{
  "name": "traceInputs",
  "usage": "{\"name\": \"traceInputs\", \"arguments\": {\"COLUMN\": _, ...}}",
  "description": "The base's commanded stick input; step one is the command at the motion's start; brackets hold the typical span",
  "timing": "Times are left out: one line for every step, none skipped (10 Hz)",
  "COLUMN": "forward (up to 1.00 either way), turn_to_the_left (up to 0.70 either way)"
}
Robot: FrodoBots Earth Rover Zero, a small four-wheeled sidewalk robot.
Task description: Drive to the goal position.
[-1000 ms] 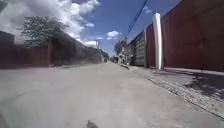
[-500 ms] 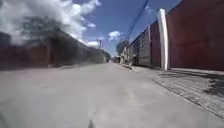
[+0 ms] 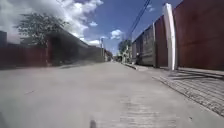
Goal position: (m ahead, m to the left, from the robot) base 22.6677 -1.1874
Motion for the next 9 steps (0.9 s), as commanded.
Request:
{"name": "traceInputs", "arguments": {"forward": 1.00, "turn_to_the_left": 0.00}}
{"name": "traceInputs", "arguments": {"forward": 1.00, "turn_to_the_left": 0.00}}
{"name": "traceInputs", "arguments": {"forward": 1.00, "turn_to_the_left": 0.00}}
{"name": "traceInputs", "arguments": {"forward": 1.00, "turn_to_the_left": -0.07}}
{"name": "traceInputs", "arguments": {"forward": 1.00, "turn_to_the_left": -0.39}}
{"name": "traceInputs", "arguments": {"forward": 1.00, "turn_to_the_left": -0.40}}
{"name": "traceInputs", "arguments": {"forward": 1.00, "turn_to_the_left": -0.40}}
{"name": "traceInputs", "arguments": {"forward": 1.00, "turn_to_the_left": -0.40}}
{"name": "traceInputs", "arguments": {"forward": 1.00, "turn_to_the_left": -0.40}}
